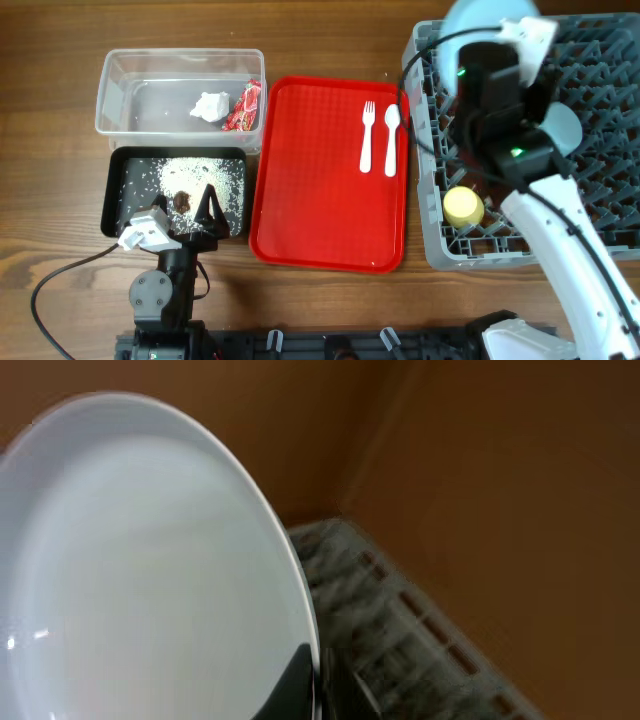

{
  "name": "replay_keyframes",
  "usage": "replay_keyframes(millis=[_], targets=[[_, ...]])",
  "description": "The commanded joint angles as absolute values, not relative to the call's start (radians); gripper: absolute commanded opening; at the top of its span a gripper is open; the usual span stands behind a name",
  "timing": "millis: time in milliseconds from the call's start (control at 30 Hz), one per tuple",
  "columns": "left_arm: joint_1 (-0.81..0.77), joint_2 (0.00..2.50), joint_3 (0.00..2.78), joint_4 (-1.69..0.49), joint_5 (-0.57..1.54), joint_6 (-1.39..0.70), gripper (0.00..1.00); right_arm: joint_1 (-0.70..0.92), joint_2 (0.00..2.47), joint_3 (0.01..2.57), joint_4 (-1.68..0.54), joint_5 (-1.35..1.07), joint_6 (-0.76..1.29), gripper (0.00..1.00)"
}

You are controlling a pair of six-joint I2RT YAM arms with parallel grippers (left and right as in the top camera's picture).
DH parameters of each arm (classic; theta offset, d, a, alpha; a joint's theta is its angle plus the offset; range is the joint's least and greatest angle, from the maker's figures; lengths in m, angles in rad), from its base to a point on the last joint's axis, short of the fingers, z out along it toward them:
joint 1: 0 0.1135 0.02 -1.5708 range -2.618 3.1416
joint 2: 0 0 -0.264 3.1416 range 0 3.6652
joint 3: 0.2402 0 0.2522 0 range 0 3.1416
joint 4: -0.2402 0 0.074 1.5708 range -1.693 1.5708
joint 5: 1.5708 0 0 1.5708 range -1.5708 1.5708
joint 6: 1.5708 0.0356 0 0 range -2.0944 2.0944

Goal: Sort waste into correct bins and load items into the dishwasher rack
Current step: 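Lift the plate and stand it upright in the rack's back row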

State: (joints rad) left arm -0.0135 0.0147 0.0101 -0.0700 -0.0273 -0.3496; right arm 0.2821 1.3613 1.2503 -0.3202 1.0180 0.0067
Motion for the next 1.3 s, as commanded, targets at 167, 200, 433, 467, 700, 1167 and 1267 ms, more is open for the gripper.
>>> replay_keyframes(millis=[167, 200, 433, 467, 700, 1167, 1267], targets=[[-0.007, 0.007, 0.006, -0.070, -0.019, -0.351, 1.00, 0.221, 1.574, 1.256, -0.008, 1.022, -0.564, 0.04], [-0.007, 0.007, 0.006, -0.070, -0.019, -0.351, 1.00, 0.221, 1.601, 1.256, -0.008, 1.037, -0.576, 0.04], [-0.007, 0.007, 0.006, -0.070, -0.019, -0.351, 1.00, 0.221, 1.739, 1.256, 0.004, 1.029, -0.565, 0.04], [-0.007, 0.007, 0.006, -0.070, -0.019, -0.351, 1.00, 0.221, 1.744, 1.256, 0.007, 1.013, -0.565, 0.04], [-0.007, 0.007, 0.006, -0.070, -0.019, -0.351, 1.00, 0.268, 1.720, 1.256, 0.065, 1.039, -0.550, 0.67], [-0.007, 0.007, 0.006, -0.070, -0.019, -0.351, 1.00, 0.553, 1.613, 1.312, -0.549, 0.033, 0.104, 0.72], [-0.007, 0.007, 0.006, -0.070, -0.019, -0.351, 1.00, 0.550, 1.655, 1.312, -0.594, -0.060, 0.307, 0.72]])
